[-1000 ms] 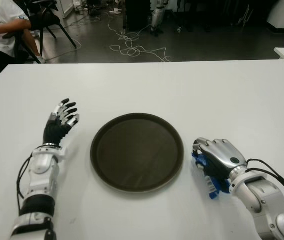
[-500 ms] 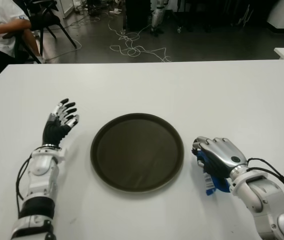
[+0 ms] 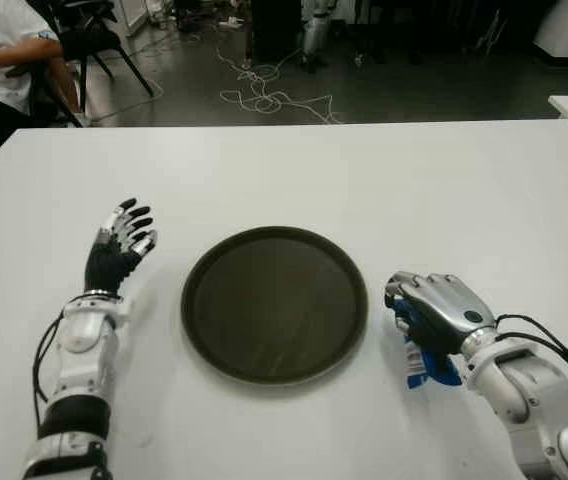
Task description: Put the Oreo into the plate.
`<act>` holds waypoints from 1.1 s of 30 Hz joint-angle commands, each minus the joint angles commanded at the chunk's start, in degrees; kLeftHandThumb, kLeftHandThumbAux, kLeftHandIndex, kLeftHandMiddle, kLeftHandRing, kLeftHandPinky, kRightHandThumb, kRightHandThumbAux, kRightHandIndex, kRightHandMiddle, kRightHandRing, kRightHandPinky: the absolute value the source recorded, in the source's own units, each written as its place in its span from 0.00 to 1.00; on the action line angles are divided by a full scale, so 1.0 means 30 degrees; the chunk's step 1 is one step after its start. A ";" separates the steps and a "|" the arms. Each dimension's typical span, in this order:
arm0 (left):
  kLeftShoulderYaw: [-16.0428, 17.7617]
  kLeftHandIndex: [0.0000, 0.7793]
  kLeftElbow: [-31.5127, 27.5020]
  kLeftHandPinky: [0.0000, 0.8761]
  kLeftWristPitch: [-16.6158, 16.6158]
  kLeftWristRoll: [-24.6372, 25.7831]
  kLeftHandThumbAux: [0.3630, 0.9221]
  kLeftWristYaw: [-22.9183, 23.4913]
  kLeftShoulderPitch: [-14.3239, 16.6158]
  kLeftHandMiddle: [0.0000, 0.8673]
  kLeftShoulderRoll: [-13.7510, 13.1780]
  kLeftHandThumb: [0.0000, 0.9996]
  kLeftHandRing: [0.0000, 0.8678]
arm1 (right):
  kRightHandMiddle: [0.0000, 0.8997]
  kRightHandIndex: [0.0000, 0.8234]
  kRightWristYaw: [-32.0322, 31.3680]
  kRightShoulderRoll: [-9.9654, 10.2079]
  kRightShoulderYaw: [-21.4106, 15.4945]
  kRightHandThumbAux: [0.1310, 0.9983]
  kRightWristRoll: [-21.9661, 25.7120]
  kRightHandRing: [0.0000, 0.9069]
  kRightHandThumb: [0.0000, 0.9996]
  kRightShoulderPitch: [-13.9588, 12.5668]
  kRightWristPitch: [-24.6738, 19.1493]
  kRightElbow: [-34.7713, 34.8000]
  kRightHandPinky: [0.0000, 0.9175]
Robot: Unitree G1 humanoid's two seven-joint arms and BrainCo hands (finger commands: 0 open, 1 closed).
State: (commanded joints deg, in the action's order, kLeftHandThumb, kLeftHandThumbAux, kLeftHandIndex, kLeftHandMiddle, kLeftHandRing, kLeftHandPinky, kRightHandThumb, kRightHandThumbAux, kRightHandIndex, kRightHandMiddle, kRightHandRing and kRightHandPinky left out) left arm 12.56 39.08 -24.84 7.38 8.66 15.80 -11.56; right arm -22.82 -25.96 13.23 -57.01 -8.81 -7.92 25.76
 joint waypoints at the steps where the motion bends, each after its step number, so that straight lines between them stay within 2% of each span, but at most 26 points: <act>1: 0.0007 0.16 -0.0039 0.18 0.0035 0.0029 0.77 -0.0007 -0.0007 0.23 0.0022 0.12 0.19 | 0.77 0.51 0.0007 0.0037 -0.0002 0.70 -0.0054 0.79 0.69 -0.0005 -0.0038 -0.0023 0.73; 9: -0.0058 0.15 -0.0214 0.16 0.0247 0.0001 0.78 -0.0160 -0.0017 0.23 0.0054 0.12 0.19 | 0.75 0.51 0.0282 0.0253 -0.0121 0.70 0.0031 0.76 0.70 -0.0007 -0.0055 -0.0191 0.70; 15: -0.0081 0.14 -0.0402 0.18 0.0505 -0.0016 0.80 -0.0286 -0.0051 0.22 0.0078 0.12 0.20 | 0.73 0.51 0.0529 0.0376 -0.0217 0.70 0.0198 0.75 0.69 0.0006 0.0032 -0.0254 0.69; 19: -0.0080 0.14 -0.0428 0.14 0.0700 -0.0048 0.79 -0.0422 -0.0018 0.22 0.0099 0.10 0.19 | 0.71 0.51 0.0808 0.0432 -0.0250 0.70 0.0317 0.73 0.69 0.0068 0.0102 -0.0378 0.66; 33: -0.0073 0.13 0.0179 0.13 0.0744 0.0055 0.75 -0.0216 0.0313 0.22 -0.0014 0.11 0.18 | 0.71 0.51 0.1515 0.0442 -0.0174 0.70 0.0438 0.74 0.70 0.0656 0.0027 -0.1081 0.69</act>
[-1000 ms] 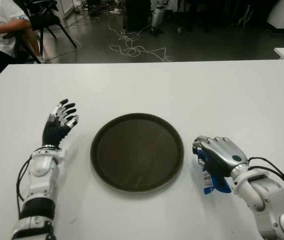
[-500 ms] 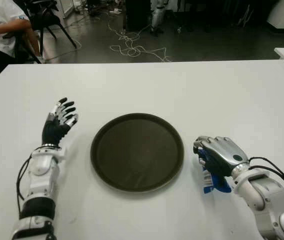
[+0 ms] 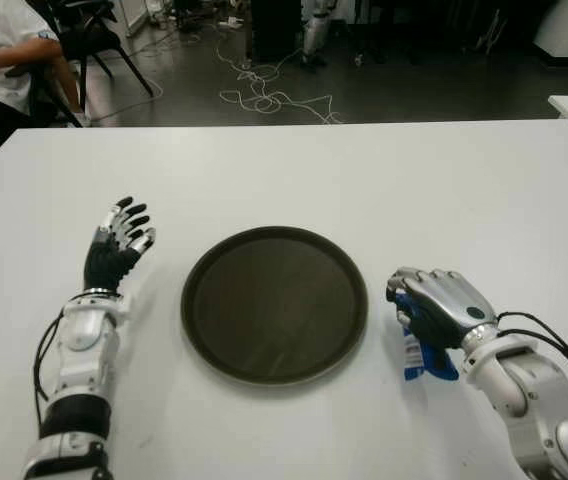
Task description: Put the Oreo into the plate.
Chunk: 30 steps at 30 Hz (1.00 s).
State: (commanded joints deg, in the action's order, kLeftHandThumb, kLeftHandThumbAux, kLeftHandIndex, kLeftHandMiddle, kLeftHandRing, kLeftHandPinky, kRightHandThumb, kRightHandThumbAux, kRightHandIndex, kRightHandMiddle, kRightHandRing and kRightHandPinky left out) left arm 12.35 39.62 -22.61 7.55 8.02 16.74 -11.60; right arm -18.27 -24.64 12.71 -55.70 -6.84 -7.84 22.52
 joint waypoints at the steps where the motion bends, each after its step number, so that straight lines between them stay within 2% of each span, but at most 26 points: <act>1: 0.0008 0.13 0.0027 0.13 0.0016 0.0026 0.75 0.0023 0.0021 0.22 0.0006 0.11 0.18 | 0.72 0.51 0.0010 -0.0001 0.0008 0.69 0.0003 0.74 0.70 0.0048 -0.0002 -0.0012 0.69; 9: 0.0062 0.13 0.0274 0.14 0.0062 0.0193 0.76 0.0144 0.0175 0.21 0.0042 0.11 0.18 | 0.76 0.51 0.0166 0.0126 0.0039 0.69 -0.0053 0.78 0.69 0.0490 -0.0176 -0.0332 0.72; 17: 0.0118 0.15 0.0432 0.17 0.0033 0.0223 0.77 0.0092 0.0292 0.23 0.0073 0.13 0.19 | 0.74 0.51 0.0240 0.0189 0.0114 0.69 -0.0026 0.75 0.69 0.0781 -0.0219 -0.0550 0.69; 21: 0.0108 0.13 0.0656 0.13 0.0018 0.0131 0.76 0.0090 0.0357 0.22 -0.0044 0.12 0.18 | 0.74 0.51 0.0237 0.0208 0.0182 0.69 -0.0006 0.76 0.69 0.0977 -0.0248 -0.0668 0.70; 30: 0.0113 0.13 0.1242 0.17 -0.0027 0.0142 0.74 0.0144 0.0733 0.21 -0.0079 0.12 0.19 | 0.79 0.51 0.0401 0.0327 0.0346 0.70 0.0254 0.79 0.69 0.1559 -0.0218 -0.1342 0.73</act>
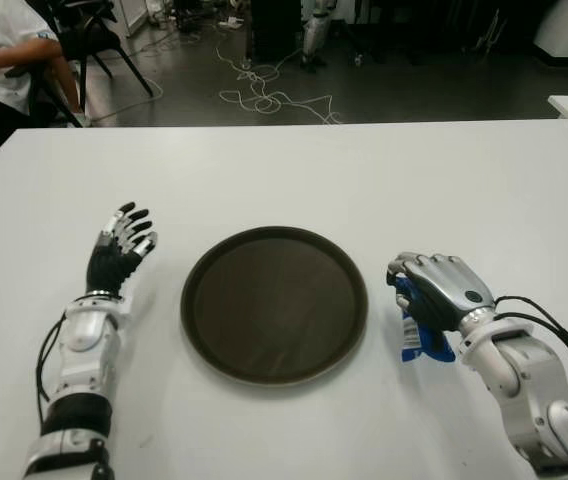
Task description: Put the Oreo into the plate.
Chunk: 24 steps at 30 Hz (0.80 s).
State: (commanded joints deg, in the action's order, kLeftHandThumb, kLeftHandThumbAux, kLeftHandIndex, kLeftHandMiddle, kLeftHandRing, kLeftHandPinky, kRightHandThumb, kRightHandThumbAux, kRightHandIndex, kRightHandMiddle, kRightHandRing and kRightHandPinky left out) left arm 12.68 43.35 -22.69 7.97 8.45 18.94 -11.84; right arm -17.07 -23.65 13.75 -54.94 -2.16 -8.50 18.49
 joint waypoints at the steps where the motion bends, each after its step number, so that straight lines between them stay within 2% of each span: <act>1: 0.0004 0.13 0.0041 0.18 -0.0016 0.0009 0.74 0.0001 0.0026 0.22 0.0008 0.12 0.19 | 0.79 0.51 -0.0016 0.0023 0.0016 0.70 -0.0008 0.80 0.69 0.0048 -0.0042 -0.0049 0.73; 9: -0.0056 0.13 0.0409 0.13 -0.0313 -0.0135 0.75 0.0033 0.0122 0.22 -0.0062 0.13 0.18 | 0.80 0.51 -0.0168 0.0238 0.0084 0.70 0.0179 0.81 0.69 0.0485 -0.0160 -0.0403 0.76; 14: -0.0073 0.14 0.0600 0.15 -0.0557 -0.0151 0.76 0.0047 0.0212 0.22 -0.0010 0.13 0.19 | 0.80 0.51 -0.0194 0.0350 0.0144 0.70 0.0242 0.80 0.69 0.0795 -0.0223 -0.0535 0.75; 24: 0.0035 0.14 0.0980 0.15 -0.0448 -0.0011 0.72 -0.0069 0.0446 0.23 0.0050 0.13 0.20 | 0.80 0.51 -0.0006 0.0473 0.0367 0.70 0.0280 0.81 0.69 0.2047 -0.0161 -0.1255 0.78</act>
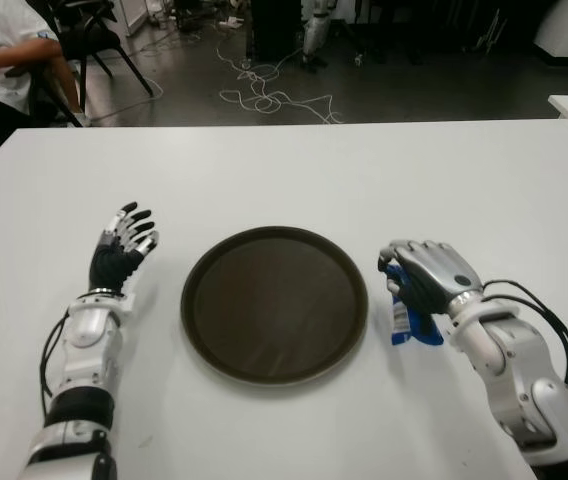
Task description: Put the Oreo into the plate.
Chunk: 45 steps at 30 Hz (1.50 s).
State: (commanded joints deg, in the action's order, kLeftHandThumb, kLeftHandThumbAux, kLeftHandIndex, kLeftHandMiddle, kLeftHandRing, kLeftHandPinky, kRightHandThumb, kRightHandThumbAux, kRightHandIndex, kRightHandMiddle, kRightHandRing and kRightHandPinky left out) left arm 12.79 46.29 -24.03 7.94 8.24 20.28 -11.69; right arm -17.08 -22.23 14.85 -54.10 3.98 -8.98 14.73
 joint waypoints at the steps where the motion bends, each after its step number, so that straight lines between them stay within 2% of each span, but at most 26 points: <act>1: 0.0006 0.14 -0.0001 0.16 -0.0010 0.0016 0.72 0.0006 -0.0003 0.22 0.0012 0.13 0.20 | 0.81 0.52 0.0055 -0.0019 0.0033 0.70 -0.0046 0.81 0.69 0.0088 0.0049 -0.0034 0.78; 4: 0.0000 0.13 -0.0013 0.17 -0.0049 0.0014 0.71 0.0010 -0.0020 0.22 0.0029 0.13 0.20 | 0.81 0.52 0.0191 -0.0064 0.0130 0.69 -0.0131 0.81 0.69 0.0387 0.0141 -0.0161 0.78; 10: -0.0107 0.13 -0.0037 0.16 -0.0111 -0.0141 0.70 0.0011 -0.0052 0.22 -0.0001 0.13 0.19 | 0.81 0.52 0.0309 0.0044 0.0527 0.69 -0.0307 0.81 0.69 0.2216 0.0293 -0.1167 0.79; 15: -0.0207 0.15 -0.0077 0.18 -0.0047 -0.0303 0.70 -0.0125 -0.0031 0.23 0.0002 0.13 0.20 | 0.80 0.52 0.0867 -0.0194 0.0677 0.69 -0.0281 0.80 0.69 0.2668 0.0794 -0.1706 0.77; 25: -0.0190 0.16 -0.0284 0.16 -0.0103 -0.0216 0.73 -0.0125 -0.0094 0.24 0.0128 0.13 0.20 | 0.78 0.52 0.1389 -0.0165 0.1126 0.70 -0.0196 0.77 0.68 0.3949 0.1187 -0.2938 0.73; 32: -0.0160 0.14 -0.0393 0.14 0.0009 -0.0167 0.74 -0.0239 -0.0103 0.23 0.0213 0.14 0.19 | 0.76 0.52 0.1292 0.0142 0.1450 0.70 -0.0001 0.76 0.68 0.4836 0.1341 -0.3672 0.71; 45: -0.0447 0.15 -0.0317 0.17 -0.0016 -0.0589 0.70 -0.0636 -0.0163 0.23 0.0203 0.13 0.20 | 0.74 0.52 0.1748 0.0693 0.2166 0.70 0.0367 0.75 0.68 0.6588 0.1930 -0.5616 0.71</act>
State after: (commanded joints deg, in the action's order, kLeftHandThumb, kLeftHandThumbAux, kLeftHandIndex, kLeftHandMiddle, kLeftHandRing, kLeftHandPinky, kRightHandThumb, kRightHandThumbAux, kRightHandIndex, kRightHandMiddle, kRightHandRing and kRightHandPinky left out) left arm 11.45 45.34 -24.08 6.17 6.33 19.79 -11.08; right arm -11.84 -20.16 21.35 -53.00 23.74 -3.19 -2.12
